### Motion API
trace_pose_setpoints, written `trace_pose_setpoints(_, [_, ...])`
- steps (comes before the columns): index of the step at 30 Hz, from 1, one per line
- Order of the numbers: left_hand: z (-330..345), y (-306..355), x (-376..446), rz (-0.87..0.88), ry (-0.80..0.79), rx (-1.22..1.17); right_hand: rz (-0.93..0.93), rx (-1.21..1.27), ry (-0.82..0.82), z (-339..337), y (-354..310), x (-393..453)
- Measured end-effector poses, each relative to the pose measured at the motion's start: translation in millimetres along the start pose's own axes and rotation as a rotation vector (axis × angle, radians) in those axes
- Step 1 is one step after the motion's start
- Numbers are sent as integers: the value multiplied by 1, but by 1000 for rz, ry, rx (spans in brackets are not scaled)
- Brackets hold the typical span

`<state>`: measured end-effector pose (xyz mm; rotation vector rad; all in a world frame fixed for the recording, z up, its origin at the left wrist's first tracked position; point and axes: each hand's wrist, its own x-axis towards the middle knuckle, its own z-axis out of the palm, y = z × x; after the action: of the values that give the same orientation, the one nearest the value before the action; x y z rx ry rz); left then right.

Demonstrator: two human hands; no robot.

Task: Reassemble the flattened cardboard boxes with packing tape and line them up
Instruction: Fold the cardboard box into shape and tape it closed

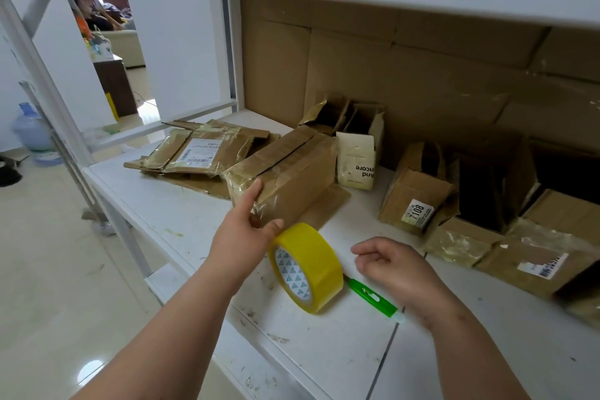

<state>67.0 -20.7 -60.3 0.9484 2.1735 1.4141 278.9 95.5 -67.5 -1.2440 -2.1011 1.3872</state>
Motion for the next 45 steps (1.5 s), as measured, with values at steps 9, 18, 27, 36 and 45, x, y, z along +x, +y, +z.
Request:
trace_pose_setpoints(9, [11,5,-10,-25,59,-182,59,-767,-25,2,18,11])
trace_pose_setpoints(18, [17,2,-11,-110,68,-317,-171,-233,103,-6,-25,27])
trace_pose_setpoints(27, [13,12,-6,-110,161,-302,-379,-395,-41,24,-89,33])
trace_pose_setpoints(36, [10,9,-4,-102,137,-282,-421,-573,-41,41,-100,41])
trace_pose_setpoints(45, [9,5,-2,-115,127,-243,-493,-773,-3,48,-112,43])
